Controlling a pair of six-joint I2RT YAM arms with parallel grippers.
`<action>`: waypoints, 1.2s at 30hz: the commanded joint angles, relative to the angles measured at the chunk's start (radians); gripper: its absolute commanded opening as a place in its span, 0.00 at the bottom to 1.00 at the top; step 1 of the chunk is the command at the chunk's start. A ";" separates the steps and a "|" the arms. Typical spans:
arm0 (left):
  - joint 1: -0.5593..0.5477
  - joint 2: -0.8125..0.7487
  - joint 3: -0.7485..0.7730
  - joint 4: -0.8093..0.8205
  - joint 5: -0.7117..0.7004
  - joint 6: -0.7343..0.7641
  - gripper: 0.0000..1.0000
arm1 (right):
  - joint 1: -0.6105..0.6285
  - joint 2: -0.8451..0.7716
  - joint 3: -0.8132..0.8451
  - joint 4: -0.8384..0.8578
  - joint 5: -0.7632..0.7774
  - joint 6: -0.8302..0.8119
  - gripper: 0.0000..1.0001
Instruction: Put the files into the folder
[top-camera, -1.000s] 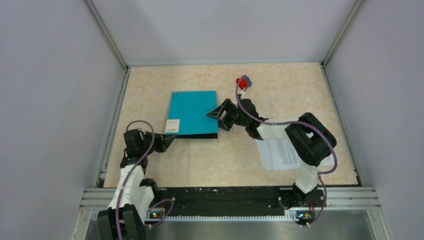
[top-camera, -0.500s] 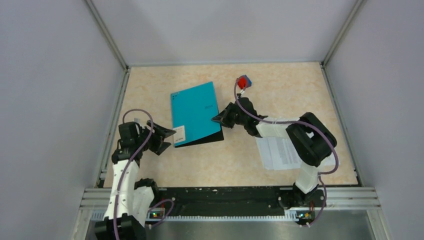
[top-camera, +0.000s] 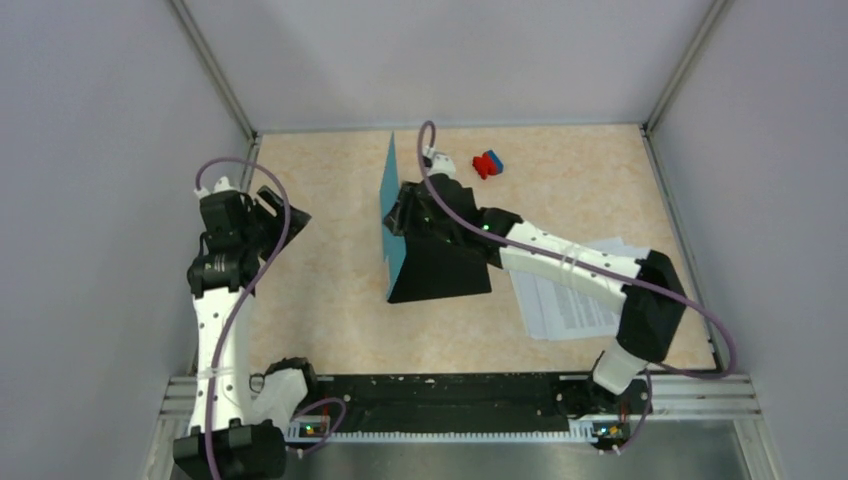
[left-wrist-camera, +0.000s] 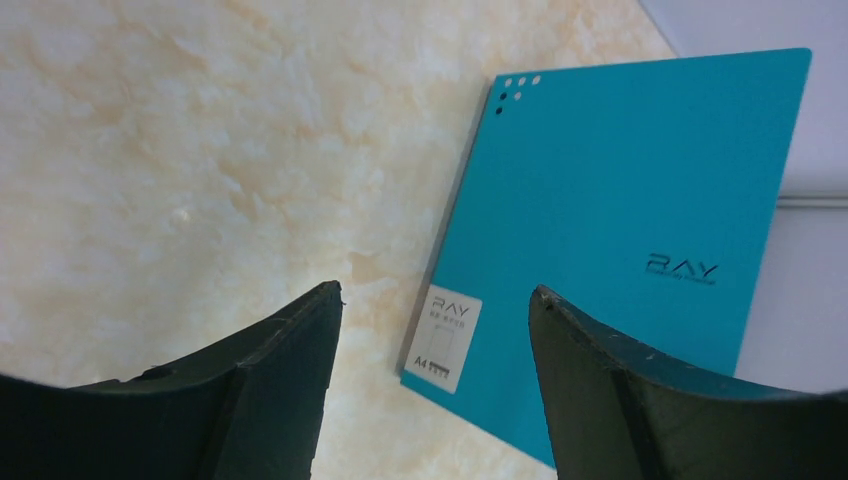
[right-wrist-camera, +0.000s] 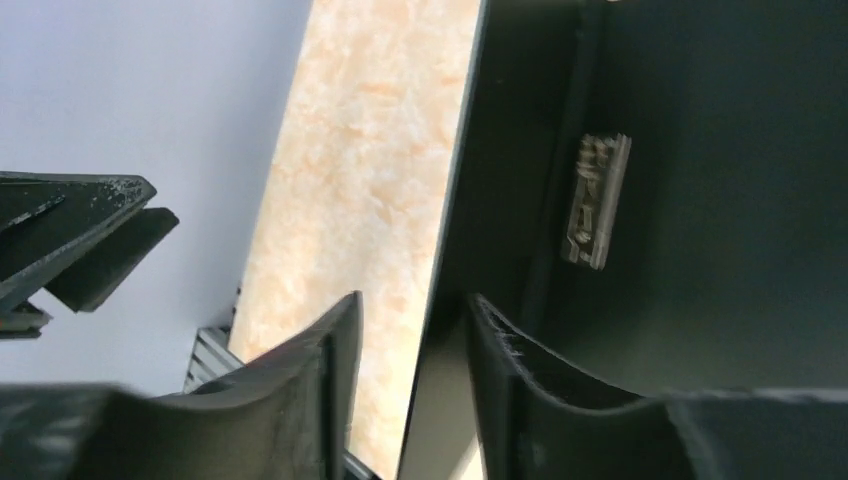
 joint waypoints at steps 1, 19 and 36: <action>-0.005 0.045 0.120 0.017 -0.073 0.019 0.74 | 0.062 0.194 0.193 -0.031 0.067 -0.105 0.51; -0.111 0.230 0.584 -0.058 -0.190 0.072 0.72 | 0.193 0.421 0.325 0.230 -0.129 -0.262 0.91; -0.188 0.485 0.438 -0.007 0.087 0.141 0.69 | 0.295 0.301 0.133 0.339 -0.081 -0.425 0.94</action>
